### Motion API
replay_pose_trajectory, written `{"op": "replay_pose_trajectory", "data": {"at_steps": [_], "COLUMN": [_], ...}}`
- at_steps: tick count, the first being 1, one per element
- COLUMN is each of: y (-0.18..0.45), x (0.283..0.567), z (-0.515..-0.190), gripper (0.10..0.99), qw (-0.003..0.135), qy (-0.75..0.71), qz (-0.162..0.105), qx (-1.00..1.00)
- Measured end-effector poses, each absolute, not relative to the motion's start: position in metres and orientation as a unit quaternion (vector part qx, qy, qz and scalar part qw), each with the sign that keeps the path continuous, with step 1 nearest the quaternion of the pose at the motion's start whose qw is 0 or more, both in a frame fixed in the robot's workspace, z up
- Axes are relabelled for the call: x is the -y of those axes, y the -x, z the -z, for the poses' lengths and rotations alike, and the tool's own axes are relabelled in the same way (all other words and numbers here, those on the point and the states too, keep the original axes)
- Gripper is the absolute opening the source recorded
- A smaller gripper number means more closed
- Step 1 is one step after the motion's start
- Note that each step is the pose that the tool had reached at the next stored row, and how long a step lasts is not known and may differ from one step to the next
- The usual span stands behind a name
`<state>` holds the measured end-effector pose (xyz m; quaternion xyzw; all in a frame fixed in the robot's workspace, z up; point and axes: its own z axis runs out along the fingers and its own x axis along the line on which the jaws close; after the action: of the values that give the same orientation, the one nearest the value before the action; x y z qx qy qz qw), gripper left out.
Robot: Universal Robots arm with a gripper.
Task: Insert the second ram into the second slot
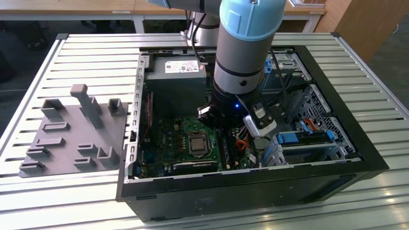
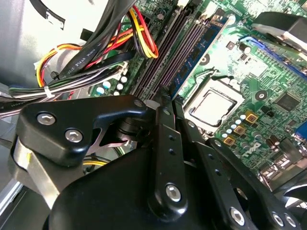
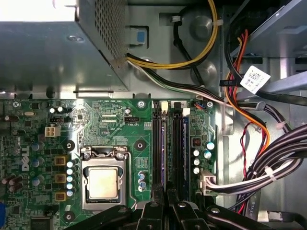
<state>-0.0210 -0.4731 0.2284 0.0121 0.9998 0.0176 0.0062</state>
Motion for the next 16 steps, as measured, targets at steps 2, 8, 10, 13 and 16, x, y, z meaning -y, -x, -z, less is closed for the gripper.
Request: {"op": "replay_pose_trajectory", "data": {"at_steps": [2,8,10,13,16], "y": [0.0207,0.0199,0.0194,0.0191,0.0189], "x": [0.4725,0.4716,0.4712,0.4702,0.4688], "z": [-0.2283,-0.2273,-0.2262,-0.2246,-0.2230], "gripper": [0.137,0.137,0.137,0.137,0.137], "qw": [0.006,0.006,0.006,0.006,0.006], "qy": [-0.013,-0.013,-0.013,-0.013,-0.013], "qz": [-0.018,-0.018,-0.018,-0.018,-0.018], "qx": [-1.000,-1.000,-1.000,-1.000,-1.000]}}
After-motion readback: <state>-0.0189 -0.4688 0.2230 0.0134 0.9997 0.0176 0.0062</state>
